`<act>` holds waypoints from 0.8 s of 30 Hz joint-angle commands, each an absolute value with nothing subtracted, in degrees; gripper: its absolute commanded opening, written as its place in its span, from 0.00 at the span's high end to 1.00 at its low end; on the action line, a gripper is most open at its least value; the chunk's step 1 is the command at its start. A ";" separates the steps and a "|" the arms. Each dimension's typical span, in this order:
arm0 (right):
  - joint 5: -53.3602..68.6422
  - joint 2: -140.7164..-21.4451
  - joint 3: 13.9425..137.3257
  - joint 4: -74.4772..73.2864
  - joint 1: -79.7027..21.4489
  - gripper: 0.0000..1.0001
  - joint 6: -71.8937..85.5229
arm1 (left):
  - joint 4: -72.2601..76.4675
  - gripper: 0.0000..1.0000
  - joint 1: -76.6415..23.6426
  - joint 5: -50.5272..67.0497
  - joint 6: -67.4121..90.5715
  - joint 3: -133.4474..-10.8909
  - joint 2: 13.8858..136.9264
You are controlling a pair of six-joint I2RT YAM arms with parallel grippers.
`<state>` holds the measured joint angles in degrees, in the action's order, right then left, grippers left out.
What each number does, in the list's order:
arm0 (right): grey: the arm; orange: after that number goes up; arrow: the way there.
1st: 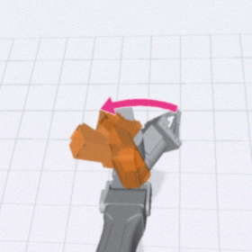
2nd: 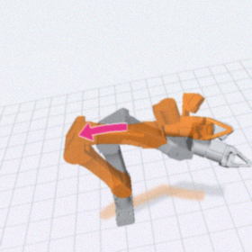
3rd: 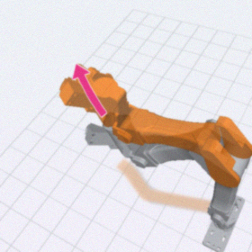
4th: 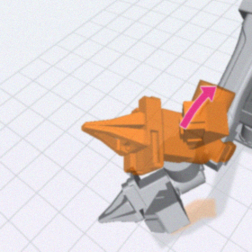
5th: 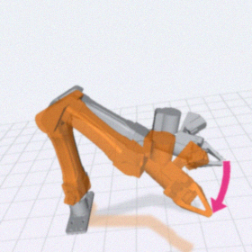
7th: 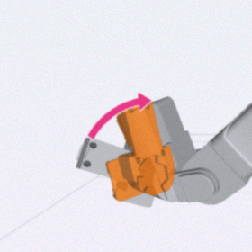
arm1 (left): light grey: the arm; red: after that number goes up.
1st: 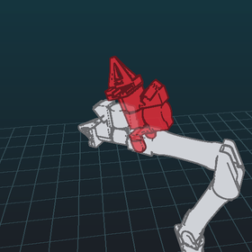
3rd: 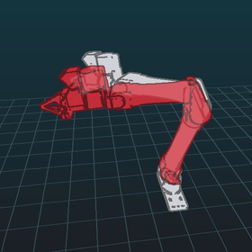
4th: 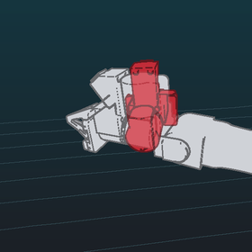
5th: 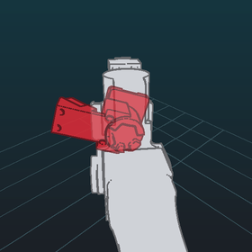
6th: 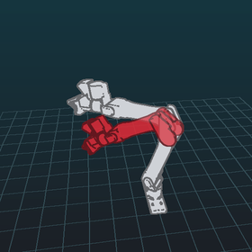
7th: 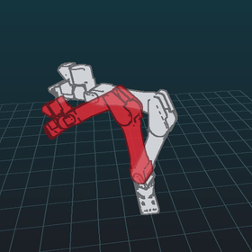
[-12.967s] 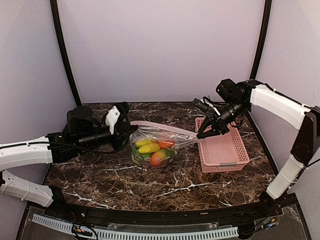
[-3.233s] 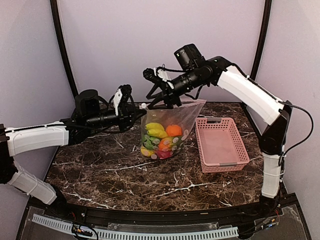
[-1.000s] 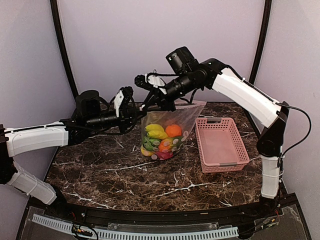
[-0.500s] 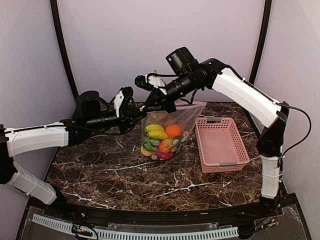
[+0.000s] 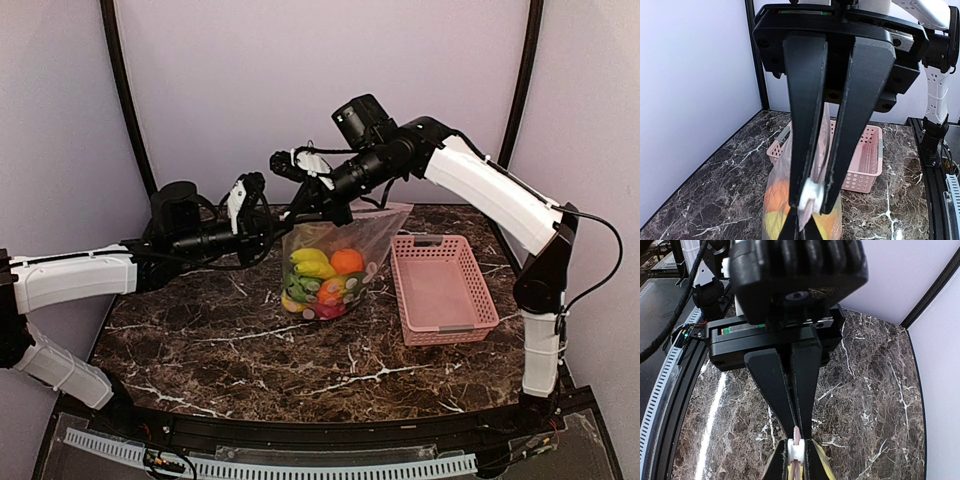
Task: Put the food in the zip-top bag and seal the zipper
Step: Hold the zipper from the zipper food storage bag, then zip the zipper on the zipper food storage bag.
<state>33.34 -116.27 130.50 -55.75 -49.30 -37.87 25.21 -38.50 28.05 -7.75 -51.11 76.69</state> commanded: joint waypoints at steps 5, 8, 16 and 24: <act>30.24 -116.58 131.64 -57.52 -48.75 1.00 -38.06 | 27.36 0.99 -38.59 24.38 -7.44 -48.47 73.62; 30.15 -115.82 130.80 -59.03 -46.46 1.00 -38.13 | 26.85 0.99 -37.73 21.43 -7.34 -47.31 73.29; 29.85 -106.40 115.28 -61.07 -36.90 1.00 -39.66 | 26.39 0.99 -35.86 18.28 -6.85 -44.33 72.13; 28.36 -95.76 102.97 -61.08 -28.19 1.00 -41.34 | 26.72 0.99 -35.68 18.64 -6.38 -42.22 71.52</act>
<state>35.07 -101.75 106.65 -55.66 -33.95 -40.10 27.73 -37.89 21.76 -7.07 -44.42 74.85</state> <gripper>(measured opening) 0.055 0.010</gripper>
